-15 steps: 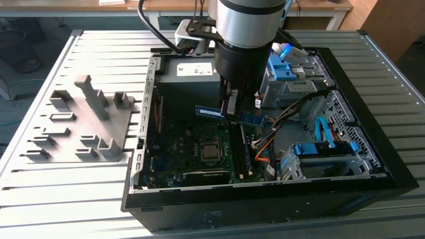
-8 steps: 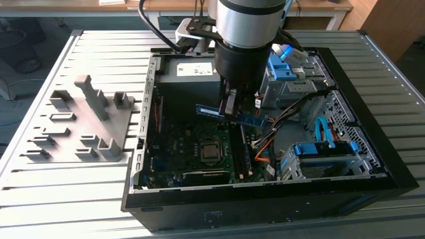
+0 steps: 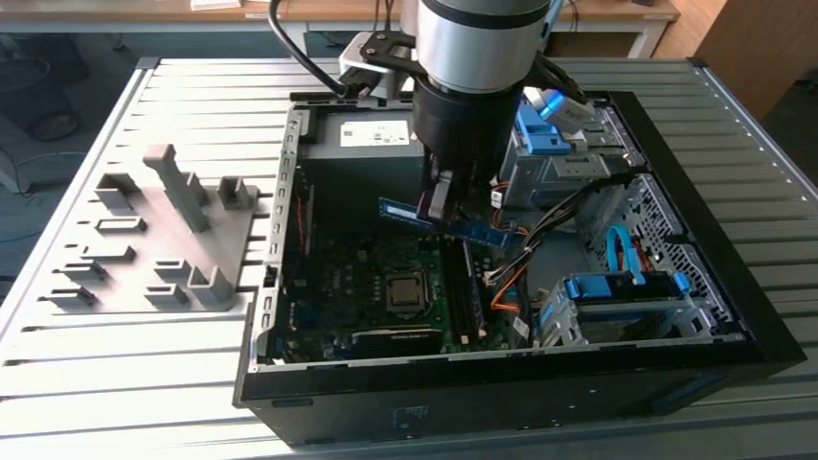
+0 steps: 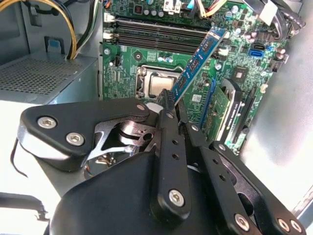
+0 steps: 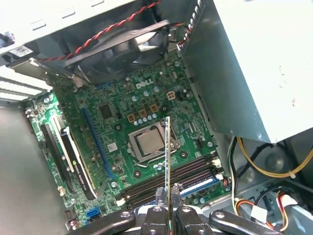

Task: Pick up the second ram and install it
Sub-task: 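Insert the second ram into the second slot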

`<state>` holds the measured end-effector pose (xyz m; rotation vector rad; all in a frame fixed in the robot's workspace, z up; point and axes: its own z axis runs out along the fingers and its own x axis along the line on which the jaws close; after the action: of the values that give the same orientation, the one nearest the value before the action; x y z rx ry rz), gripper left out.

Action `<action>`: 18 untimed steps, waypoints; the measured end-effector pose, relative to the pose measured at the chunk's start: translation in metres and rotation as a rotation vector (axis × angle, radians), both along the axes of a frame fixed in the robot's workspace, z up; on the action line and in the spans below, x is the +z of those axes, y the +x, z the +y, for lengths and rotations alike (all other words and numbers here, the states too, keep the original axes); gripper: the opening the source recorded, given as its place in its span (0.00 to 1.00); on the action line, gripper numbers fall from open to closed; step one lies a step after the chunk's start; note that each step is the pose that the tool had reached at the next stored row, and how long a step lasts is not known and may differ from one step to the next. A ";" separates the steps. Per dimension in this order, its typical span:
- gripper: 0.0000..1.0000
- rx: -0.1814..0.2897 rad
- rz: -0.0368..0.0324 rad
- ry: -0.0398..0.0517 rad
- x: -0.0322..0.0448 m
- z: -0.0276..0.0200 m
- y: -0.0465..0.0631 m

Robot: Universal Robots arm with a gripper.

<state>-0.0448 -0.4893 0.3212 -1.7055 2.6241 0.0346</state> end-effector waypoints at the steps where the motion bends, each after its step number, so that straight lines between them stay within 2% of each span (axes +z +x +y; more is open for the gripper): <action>1: 0.14 -0.009 0.0000 0.0000 0.0000 0.0000 0.000; 18: 0.14 -0.138 -0.0001 0.0000 -0.0004 0.0000 0.000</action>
<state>-0.0448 -0.4893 0.3208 -1.5204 2.7338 0.0332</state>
